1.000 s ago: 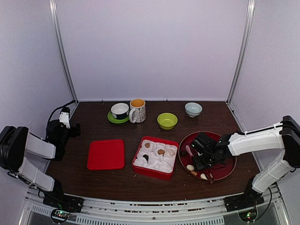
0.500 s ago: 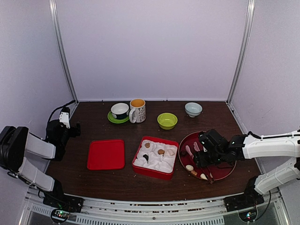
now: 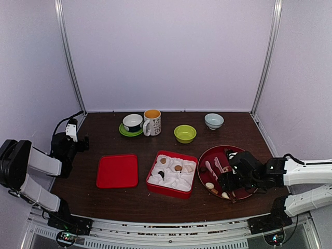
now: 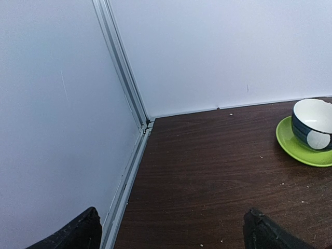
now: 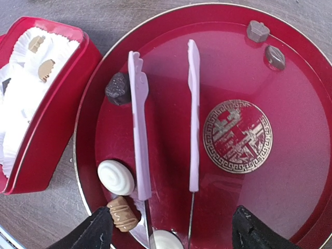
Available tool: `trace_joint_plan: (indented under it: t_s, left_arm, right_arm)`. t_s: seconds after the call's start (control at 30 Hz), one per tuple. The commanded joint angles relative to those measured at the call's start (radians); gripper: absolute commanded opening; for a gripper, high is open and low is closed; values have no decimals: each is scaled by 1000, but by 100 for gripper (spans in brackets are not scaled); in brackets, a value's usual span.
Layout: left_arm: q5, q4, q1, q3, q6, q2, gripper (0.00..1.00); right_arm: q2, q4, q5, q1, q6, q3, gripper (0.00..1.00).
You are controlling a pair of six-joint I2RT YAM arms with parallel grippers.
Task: Pack the chocolate
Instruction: Pick up the clamp from the plate.
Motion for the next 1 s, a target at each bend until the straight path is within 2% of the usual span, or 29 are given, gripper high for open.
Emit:
trace_joint_plan:
  t_s: [0.0, 0.13, 0.3, 0.87, 0.97]
  left_arm:
    - [8, 57, 10, 11, -4, 6, 98]
    - [9, 57, 10, 11, -4, 6, 98]
    - [8, 56, 10, 11, -4, 6, 98]
    - [8, 57, 10, 12, -4, 6, 98]
    - [8, 58, 9, 11, -4, 6, 98]
  right_arm:
    - [-41, 5, 33, 9, 53, -56, 79]
    - [-37, 40, 19, 18, 66, -91, 73]
    - [-16, 25, 34, 58, 76, -76, 78]
    - [156, -33, 105, 135, 154, -12, 58]
    - [168, -21, 105, 143, 159, -11, 51]
